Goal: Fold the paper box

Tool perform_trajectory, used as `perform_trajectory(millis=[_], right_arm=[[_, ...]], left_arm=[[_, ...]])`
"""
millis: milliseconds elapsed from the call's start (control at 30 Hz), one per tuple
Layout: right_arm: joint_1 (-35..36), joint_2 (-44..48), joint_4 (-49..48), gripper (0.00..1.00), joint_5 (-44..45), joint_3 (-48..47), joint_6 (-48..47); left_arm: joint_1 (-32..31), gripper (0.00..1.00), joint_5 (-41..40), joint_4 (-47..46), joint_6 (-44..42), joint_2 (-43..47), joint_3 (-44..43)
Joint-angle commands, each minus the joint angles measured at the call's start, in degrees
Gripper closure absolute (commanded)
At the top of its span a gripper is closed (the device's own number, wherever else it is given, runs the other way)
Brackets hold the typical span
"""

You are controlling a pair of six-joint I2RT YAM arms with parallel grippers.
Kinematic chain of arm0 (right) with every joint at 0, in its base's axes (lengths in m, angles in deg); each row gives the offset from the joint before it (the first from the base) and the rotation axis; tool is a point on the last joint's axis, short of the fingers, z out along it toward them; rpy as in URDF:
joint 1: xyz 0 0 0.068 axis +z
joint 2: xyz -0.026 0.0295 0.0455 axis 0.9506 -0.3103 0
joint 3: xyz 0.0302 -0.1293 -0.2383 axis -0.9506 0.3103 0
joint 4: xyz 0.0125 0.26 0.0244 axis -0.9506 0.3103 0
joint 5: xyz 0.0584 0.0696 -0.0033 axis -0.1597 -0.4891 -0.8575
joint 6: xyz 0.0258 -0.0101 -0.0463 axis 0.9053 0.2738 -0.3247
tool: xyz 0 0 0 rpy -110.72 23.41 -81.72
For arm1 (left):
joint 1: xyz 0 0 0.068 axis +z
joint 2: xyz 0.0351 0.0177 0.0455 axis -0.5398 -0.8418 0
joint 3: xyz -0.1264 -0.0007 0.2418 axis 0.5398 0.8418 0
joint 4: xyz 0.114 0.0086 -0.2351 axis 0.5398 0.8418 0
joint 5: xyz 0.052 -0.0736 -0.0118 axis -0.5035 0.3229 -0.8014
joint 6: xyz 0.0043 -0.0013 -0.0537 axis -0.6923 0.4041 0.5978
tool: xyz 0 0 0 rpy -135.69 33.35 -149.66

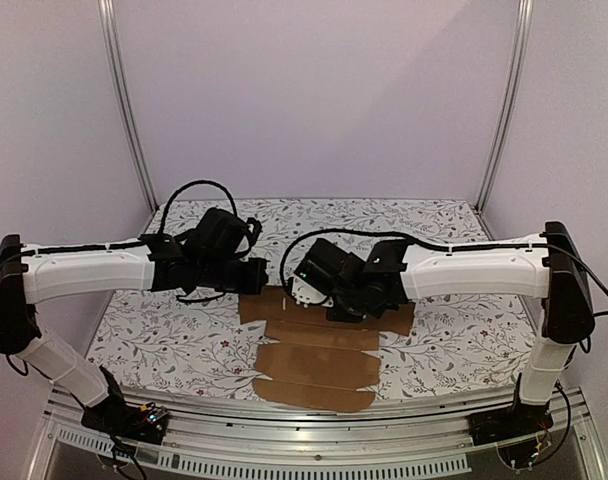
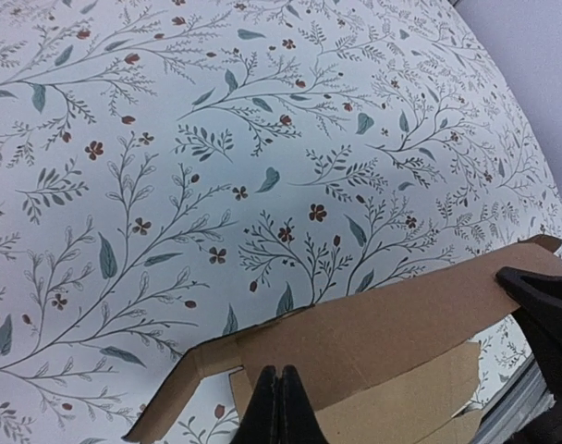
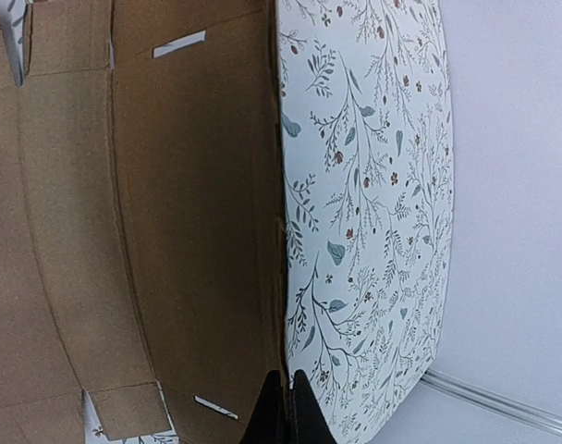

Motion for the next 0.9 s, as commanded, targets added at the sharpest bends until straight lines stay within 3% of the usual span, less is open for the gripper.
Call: perform_trajectory(millis=[0, 567, 867], right_arm=[[1.1, 2.9, -3.2, 1.0, 2.3, 1.1, -0.8], [1.4, 3.5, -5.9, 1.0, 3.5, 0.7, 1.2], [1.8, 5.1, -5.3, 1.0, 0.3, 1.1, 4.1]], left_arm=[[-0.6, 1.0, 0.5, 0.0, 0.6, -1.5, -1.8], [-1.1, 1.0, 7.0, -4.4, 4.0, -3.2, -0.5], [-1.1, 1.0, 8.4, -15.3, 11.1, -3.8, 4.0]])
